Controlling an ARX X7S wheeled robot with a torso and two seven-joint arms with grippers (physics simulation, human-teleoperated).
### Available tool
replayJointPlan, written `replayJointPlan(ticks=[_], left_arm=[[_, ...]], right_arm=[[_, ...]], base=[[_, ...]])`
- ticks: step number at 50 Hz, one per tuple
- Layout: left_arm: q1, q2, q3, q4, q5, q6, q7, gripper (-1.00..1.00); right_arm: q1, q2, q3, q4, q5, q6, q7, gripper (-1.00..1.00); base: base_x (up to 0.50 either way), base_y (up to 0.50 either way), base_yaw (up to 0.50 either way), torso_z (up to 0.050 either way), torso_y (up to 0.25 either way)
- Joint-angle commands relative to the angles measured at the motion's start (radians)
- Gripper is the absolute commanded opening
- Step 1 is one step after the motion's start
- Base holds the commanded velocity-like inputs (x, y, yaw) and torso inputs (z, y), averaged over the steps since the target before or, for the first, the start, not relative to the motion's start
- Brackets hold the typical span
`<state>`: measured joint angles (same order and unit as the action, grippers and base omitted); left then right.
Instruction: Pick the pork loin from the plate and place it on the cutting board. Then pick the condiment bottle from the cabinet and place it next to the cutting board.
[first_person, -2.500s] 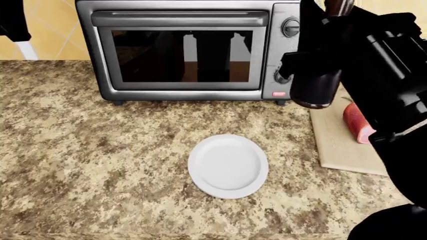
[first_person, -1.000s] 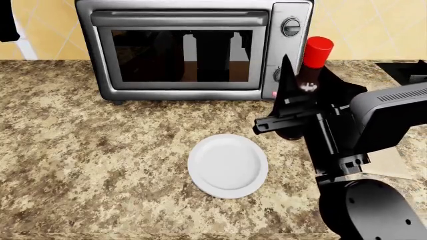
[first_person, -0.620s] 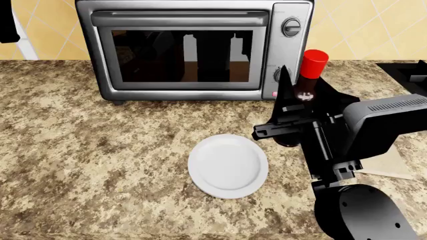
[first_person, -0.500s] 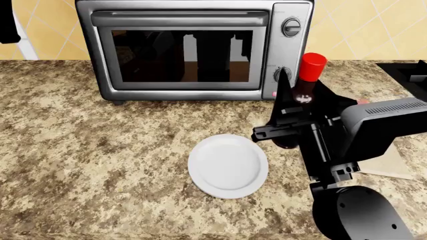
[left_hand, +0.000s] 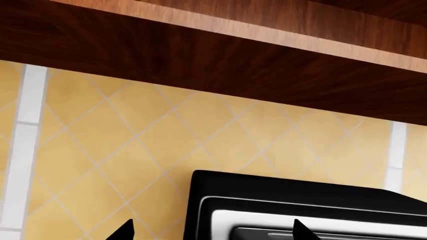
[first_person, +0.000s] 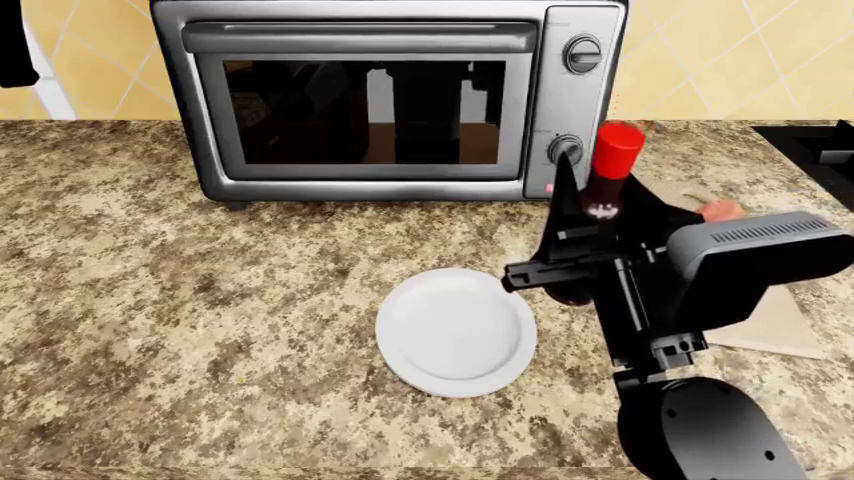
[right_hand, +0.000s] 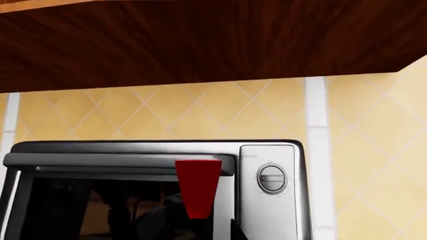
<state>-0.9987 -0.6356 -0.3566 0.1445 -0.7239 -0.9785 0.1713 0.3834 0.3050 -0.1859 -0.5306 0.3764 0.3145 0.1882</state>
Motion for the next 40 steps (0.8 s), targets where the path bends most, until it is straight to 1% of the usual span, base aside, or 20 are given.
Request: replayJointPlan(ticks=[1, 40], left_arm=[[-0.001, -0.002, 0.002, -0.003, -0.001, 0.003, -0.001, 1.0], [-0.001, -0.01, -0.002, 0.002, -0.015, 0.001, -0.009, 1.0]], right_arm=[[-0.012, -0.001, 0.001, 0.024, -0.026, -0.032, 0.0, -1.0], [-0.078, 0.008, 0.001, 0.04, -0.028, -0.076, 0.023, -1.0]], base=[[0.0, 0.0, 0.0, 0.0, 0.0], [0.0, 0.0, 0.0, 0.0, 0.0]])
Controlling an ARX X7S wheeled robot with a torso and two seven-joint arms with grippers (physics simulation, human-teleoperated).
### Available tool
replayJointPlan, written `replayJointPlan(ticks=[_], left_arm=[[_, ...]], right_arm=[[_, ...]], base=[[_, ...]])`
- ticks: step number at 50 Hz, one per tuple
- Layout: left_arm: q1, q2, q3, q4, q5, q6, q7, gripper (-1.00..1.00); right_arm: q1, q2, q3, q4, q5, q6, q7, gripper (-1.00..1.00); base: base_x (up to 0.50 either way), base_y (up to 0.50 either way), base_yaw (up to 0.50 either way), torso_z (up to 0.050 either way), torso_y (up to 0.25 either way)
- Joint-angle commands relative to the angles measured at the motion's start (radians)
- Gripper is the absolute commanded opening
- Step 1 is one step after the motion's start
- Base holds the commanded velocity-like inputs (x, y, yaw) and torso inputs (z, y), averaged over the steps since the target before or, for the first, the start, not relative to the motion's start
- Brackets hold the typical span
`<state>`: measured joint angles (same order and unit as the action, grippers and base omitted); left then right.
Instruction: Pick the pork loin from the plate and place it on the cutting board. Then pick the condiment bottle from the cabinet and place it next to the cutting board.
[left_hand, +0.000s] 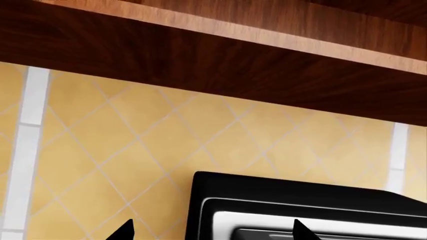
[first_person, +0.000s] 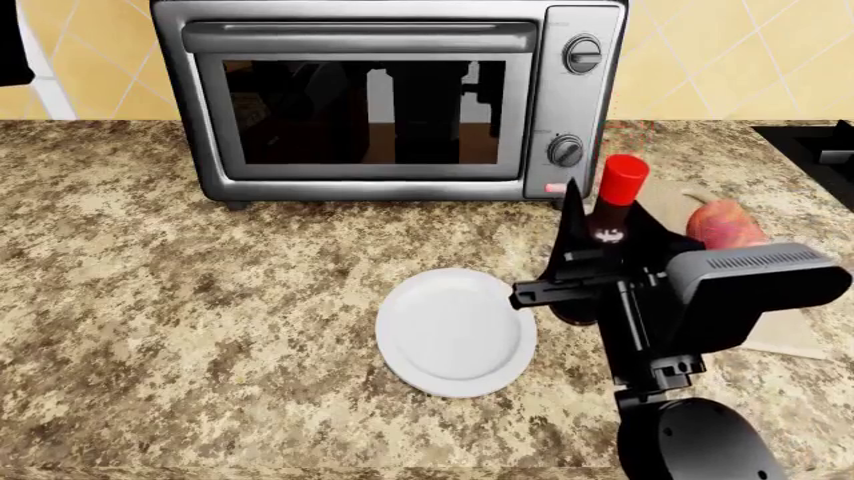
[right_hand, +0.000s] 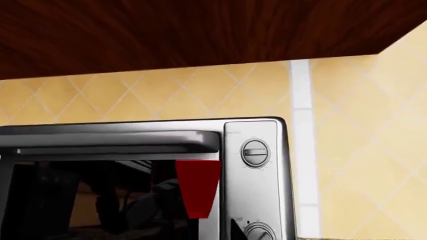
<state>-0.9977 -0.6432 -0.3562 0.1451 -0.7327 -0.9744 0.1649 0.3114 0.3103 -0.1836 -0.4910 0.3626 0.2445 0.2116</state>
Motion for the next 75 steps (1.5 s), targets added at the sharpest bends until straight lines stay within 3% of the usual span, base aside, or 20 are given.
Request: replayJointPlan(ticks=[1, 75], left_arm=[[-0.002, -0.003, -0.002, 0.002, -0.006, -0.003, -0.003, 1.0], [-0.002, -0.011, 0.011, -0.002, -0.014, 0.011, -0.013, 1.0]], right_arm=[[-0.007, 0.003, -0.002, 0.0, -0.014, -0.007, 0.0, -1.0], [-0.068, 0.009, -0.008, 0.115, -0.029, -0.085, 0.028, -1.0]], base=[[0.0, 0.0, 0.0, 0.0, 0.0], [0.0, 0.0, 0.0, 0.0, 0.0]])
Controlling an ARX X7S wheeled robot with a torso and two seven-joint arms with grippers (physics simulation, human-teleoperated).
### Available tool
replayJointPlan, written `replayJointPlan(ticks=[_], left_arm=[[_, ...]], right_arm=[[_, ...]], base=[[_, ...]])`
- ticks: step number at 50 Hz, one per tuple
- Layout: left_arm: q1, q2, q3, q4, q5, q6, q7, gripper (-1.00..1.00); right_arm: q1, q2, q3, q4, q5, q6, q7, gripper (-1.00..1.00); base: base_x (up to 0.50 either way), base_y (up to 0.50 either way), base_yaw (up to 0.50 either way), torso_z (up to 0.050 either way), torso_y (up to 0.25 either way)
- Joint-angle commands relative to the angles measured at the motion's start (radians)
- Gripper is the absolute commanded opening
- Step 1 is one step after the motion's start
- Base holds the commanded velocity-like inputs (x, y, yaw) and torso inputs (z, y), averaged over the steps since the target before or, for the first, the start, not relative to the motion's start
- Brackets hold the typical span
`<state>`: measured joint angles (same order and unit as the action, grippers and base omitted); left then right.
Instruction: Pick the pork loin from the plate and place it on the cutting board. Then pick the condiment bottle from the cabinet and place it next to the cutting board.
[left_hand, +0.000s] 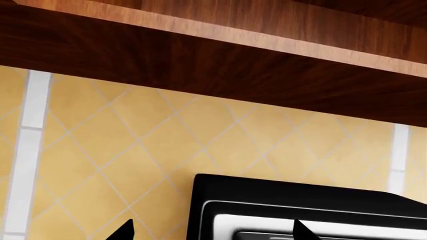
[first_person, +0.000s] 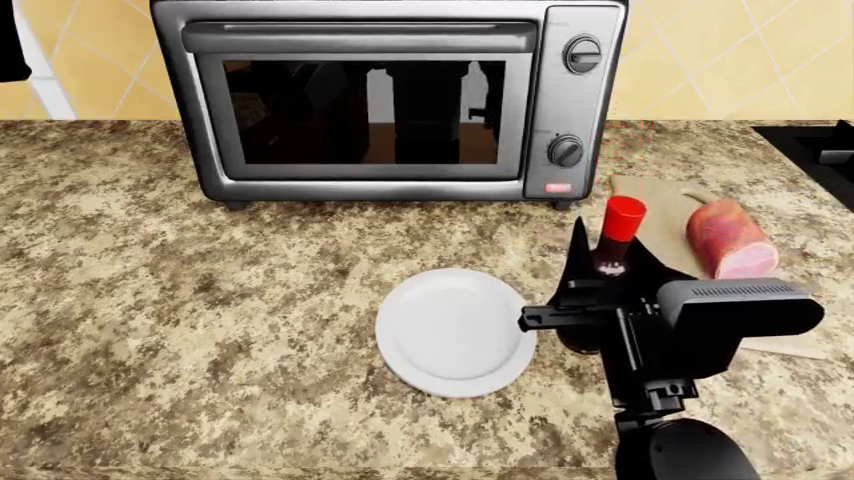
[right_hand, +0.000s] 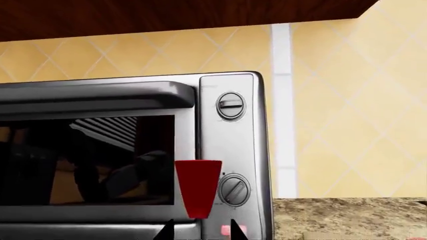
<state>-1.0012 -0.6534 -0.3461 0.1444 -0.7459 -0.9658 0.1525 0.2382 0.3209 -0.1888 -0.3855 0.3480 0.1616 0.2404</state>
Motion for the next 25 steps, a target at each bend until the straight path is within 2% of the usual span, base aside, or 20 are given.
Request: replayJointPlan(ticks=[1, 14, 15, 25], left_arm=[[0.001, -0.001, 0.001, -0.001, -0.002, 0.002, -0.001, 1.0], [0.0, -0.004, -0.002, 0.0, -0.008, 0.001, -0.003, 1.0], [-0.001, -0.004, -0.002, 0.0, -0.008, 0.001, -0.003, 1.0], [-0.002, -0.005, -0.001, 0.001, -0.012, 0.0, -0.005, 1.0]], right_arm=[[0.005, -0.002, -0.003, 0.011, -0.014, -0.003, 0.0, -1.0], [0.003, 0.001, -0.008, 0.016, -0.016, -0.007, 0.005, -1.0], [0.002, 0.001, -0.008, 0.015, -0.015, -0.006, 0.006, 1.0], [-0.014, 0.004, -0.011, 0.021, -0.014, -0.013, 0.008, 1.0]], base=[[0.0, 0.0, 0.0, 0.0, 0.0], [0.0, 0.0, 0.0, 0.0, 0.0], [0.0, 0.0, 0.0, 0.0, 0.0], [0.0, 0.0, 0.0, 0.0, 0.0]])
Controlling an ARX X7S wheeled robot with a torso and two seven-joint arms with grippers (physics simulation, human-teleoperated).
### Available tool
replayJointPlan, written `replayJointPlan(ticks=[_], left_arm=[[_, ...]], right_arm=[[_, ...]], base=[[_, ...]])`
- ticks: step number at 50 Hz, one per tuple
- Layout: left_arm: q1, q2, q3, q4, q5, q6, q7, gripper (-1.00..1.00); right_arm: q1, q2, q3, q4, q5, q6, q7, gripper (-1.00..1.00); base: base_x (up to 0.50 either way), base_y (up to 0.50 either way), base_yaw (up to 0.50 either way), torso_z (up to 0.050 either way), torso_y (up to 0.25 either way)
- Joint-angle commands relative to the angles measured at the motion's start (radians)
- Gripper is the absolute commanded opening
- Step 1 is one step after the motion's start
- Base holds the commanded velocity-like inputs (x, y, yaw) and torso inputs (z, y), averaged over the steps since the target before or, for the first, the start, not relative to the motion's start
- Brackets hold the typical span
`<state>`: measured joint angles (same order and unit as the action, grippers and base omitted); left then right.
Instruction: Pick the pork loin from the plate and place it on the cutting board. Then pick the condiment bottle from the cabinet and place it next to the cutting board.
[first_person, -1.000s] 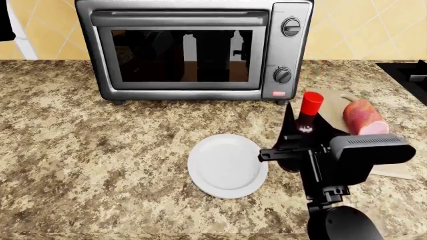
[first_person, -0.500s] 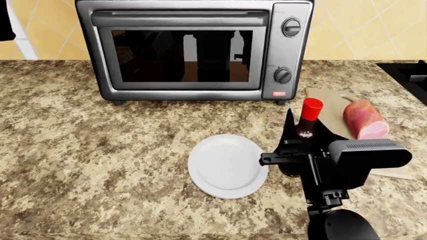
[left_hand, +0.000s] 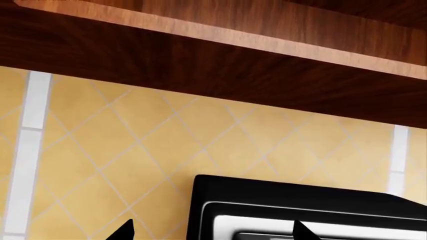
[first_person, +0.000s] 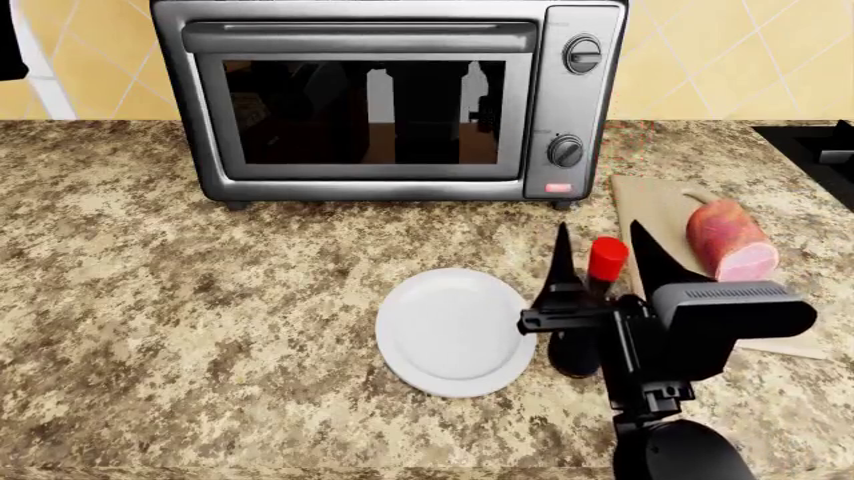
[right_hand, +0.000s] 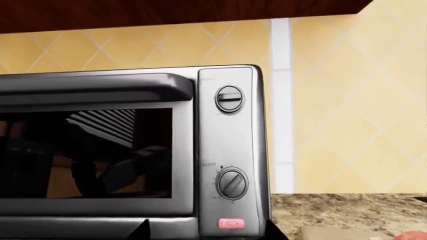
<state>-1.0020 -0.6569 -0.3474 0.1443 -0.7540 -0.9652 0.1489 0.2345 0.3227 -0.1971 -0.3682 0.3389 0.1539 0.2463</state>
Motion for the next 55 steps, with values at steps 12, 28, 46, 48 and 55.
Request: replayJointPlan(ticks=[12, 28, 46, 48, 55], left_arm=[[0.0, -0.005, -0.002, 0.002, -0.008, -0.001, -0.003, 1.0], [-0.004, -0.005, 0.004, 0.0, -0.009, 0.003, -0.005, 1.0], [0.029, -0.008, -0.029, 0.064, -0.05, -0.038, -0.032, 1.0], [0.04, -0.003, -0.036, 0.081, -0.056, -0.047, -0.042, 1.0], [0.055, 0.008, -0.09, 0.162, -0.121, -0.118, -0.098, 1.0]], right_arm=[[-0.016, 0.006, -0.001, 0.0, -0.001, -0.005, 0.01, 1.0], [0.157, 0.092, 0.001, -0.306, 0.057, 0.318, 0.085, 1.0], [0.487, 0.332, 0.157, -0.678, 0.675, 0.779, 0.496, 1.0], [0.556, 0.461, 0.091, -0.679, 0.818, 0.692, 0.64, 1.0], [0.728, 0.701, -0.114, -0.678, 0.981, 0.476, 0.837, 1.0]], base=[[0.0, 0.0, 0.0, 0.0, 0.0], [0.0, 0.0, 0.0, 0.001, 0.0], [0.0, 0.0, 0.0, 0.0, 0.001], [0.0, 0.0, 0.0, 0.0, 0.0], [0.0, 0.0, 0.0, 0.0, 0.0]])
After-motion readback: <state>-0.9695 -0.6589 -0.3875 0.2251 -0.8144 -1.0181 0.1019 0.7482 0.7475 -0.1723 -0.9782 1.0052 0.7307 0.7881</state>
